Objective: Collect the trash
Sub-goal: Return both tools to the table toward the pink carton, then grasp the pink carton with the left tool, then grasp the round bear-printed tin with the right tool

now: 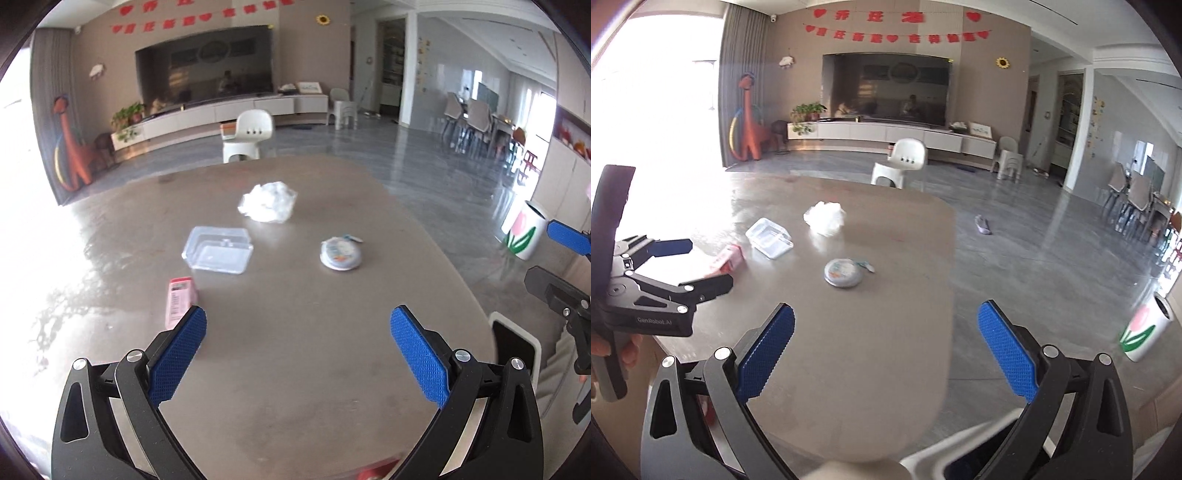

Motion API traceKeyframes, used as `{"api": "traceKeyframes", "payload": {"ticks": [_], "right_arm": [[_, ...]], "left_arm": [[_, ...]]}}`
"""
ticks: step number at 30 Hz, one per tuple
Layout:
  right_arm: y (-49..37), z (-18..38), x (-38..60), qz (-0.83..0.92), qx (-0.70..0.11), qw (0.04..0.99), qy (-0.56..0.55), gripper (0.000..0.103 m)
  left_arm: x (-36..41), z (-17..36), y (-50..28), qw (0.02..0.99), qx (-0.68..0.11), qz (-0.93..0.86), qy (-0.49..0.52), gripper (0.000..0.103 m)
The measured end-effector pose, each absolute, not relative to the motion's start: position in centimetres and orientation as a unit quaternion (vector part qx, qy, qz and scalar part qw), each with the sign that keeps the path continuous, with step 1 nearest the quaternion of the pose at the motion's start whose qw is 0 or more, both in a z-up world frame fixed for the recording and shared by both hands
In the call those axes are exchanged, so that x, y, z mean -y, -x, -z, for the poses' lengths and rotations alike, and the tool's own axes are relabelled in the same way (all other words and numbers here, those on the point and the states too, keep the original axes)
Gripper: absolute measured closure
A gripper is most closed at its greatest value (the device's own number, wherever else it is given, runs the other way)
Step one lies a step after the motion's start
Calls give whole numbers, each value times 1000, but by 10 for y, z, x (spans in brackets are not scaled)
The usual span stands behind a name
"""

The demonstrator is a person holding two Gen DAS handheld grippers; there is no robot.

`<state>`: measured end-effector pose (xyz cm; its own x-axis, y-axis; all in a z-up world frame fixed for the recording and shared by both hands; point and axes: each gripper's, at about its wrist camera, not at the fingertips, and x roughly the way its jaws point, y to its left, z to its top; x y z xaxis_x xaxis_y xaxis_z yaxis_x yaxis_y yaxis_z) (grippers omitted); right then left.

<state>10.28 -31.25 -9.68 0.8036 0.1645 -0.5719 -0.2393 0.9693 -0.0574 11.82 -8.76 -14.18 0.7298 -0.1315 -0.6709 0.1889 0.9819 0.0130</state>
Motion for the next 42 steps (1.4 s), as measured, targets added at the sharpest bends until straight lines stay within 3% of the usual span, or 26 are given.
{"api": "traceKeyframes", "payload": {"ticks": [27, 28, 29, 30, 31, 32, 33, 42], "right_arm": [[-212, 149, 195, -198, -326, 919, 99, 4], [-214, 149, 195, -199, -327, 918, 98, 4], [-216, 150, 196, -198, -328, 919, 98, 4], [-217, 151, 197, -197, -329, 919, 98, 4], [-218, 152, 198, -196, -330, 918, 97, 4], [-220, 153, 199, -192, -330, 919, 96, 4], [-221, 154, 200, -189, -332, 919, 96, 4], [-250, 179, 219, -153, -377, 910, 81, 4]], "left_arm": [[-12, 214, -198, 909, -413, 43, 15, 7], [-11, 216, -199, 909, -415, 43, 15, 9], [-10, 219, -200, 906, -420, 46, 13, 18], [-8, 222, -202, 902, -428, 53, 13, 33], [-6, 227, -204, 896, -440, 59, 12, 42], [-5, 233, -207, 888, -455, 67, 13, 61], [-3, 237, -208, 886, -458, 67, 9, 73], [20, 211, -196, 905, -416, 84, -23, 74]]}}
